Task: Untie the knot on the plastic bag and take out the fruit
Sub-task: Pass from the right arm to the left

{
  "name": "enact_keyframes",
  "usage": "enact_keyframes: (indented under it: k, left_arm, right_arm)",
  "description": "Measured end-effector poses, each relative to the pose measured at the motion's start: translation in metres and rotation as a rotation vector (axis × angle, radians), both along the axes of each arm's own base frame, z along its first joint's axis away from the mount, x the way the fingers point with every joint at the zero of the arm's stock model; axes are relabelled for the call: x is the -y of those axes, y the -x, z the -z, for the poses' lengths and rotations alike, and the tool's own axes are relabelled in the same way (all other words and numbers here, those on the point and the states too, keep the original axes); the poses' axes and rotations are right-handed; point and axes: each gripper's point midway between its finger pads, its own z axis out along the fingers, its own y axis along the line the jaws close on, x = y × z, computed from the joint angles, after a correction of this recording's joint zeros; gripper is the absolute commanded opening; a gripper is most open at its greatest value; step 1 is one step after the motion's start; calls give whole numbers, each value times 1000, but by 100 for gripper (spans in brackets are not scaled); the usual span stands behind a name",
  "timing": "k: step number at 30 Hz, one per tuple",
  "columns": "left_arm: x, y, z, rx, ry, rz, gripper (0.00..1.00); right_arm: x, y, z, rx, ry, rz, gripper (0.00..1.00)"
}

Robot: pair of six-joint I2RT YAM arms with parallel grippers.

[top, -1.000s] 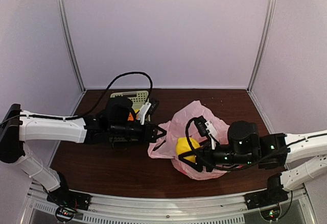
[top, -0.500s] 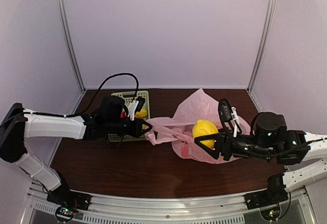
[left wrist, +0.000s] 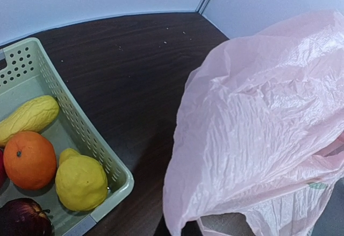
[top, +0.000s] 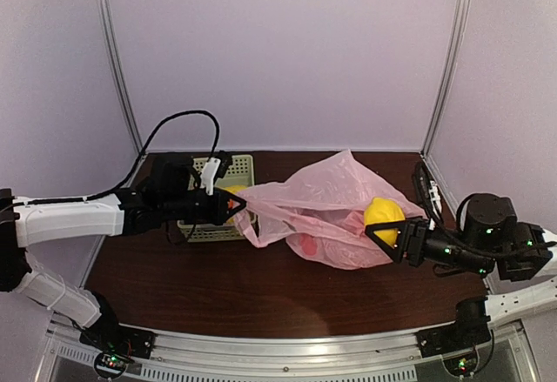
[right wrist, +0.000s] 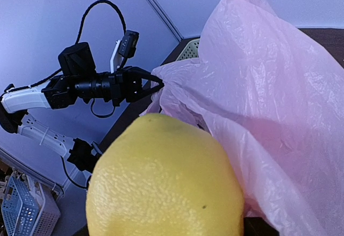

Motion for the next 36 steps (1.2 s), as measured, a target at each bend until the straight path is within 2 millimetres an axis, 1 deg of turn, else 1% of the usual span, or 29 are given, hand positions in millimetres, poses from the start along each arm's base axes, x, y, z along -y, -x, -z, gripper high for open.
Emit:
enact_keyframes:
  k: [1,2,4,5,6,8,11,13,17,18,20,22,23,24,27,29,32,36]
  left_arm:
    - [1,1,0,-2,1,12,4]
    - [2,2,0,-3,3,19,16]
    - [3,5,-1,-5,5,43,55]
    - [5,7,-1,-11,8,56,70]
    - [6,8,-3,-12,11,67,80]
    - [12,12,-11,-7,26,93,93]
    - [22,21,-34,36,56,137,98]
    - [31,36,-61,89,92,186,98]
    - [46,88,-121,242,202,344,98]
    - [48,101,-133,273,231,383,98]
    - [51,118,-148,302,276,440,98]
    - [55,122,-150,276,297,464,98]
    - [62,120,-147,221,306,468,98]
    - [64,119,-145,211,305,468,98]
    - [78,119,-127,63,326,462,98]
    - [87,125,-119,-17,348,466,96]
    - [100,140,-116,-113,399,490,91]
    - [114,158,-121,-174,455,535,77]
  right_arm:
    - [0,0,2,-3,6,1,60]
    - [-1,0,3,-5,10,1,60]
    - [-3,-1,6,-8,22,1,60]
    - [-5,-1,9,-11,33,0,60]
    - [-6,-2,11,-13,40,-1,60]
    - [-11,-2,14,-13,53,-6,60]
    - [-23,-2,18,-12,61,-28,60]
    - [-33,-2,17,-9,47,-51,61]
    - [-52,0,18,-2,35,-96,60]
    - [-56,0,19,-2,37,-107,60]
    - [-65,2,25,-3,50,-133,61]
    - [-70,3,30,1,67,-154,61]
    - [-73,4,32,3,74,-162,61]
    - [-74,4,33,8,83,-170,61]
    - [-78,5,36,20,98,-186,61]
    - [-81,4,37,27,105,-193,62]
    - [-88,3,37,37,113,-204,62]
    - [-98,2,38,47,126,-220,62]
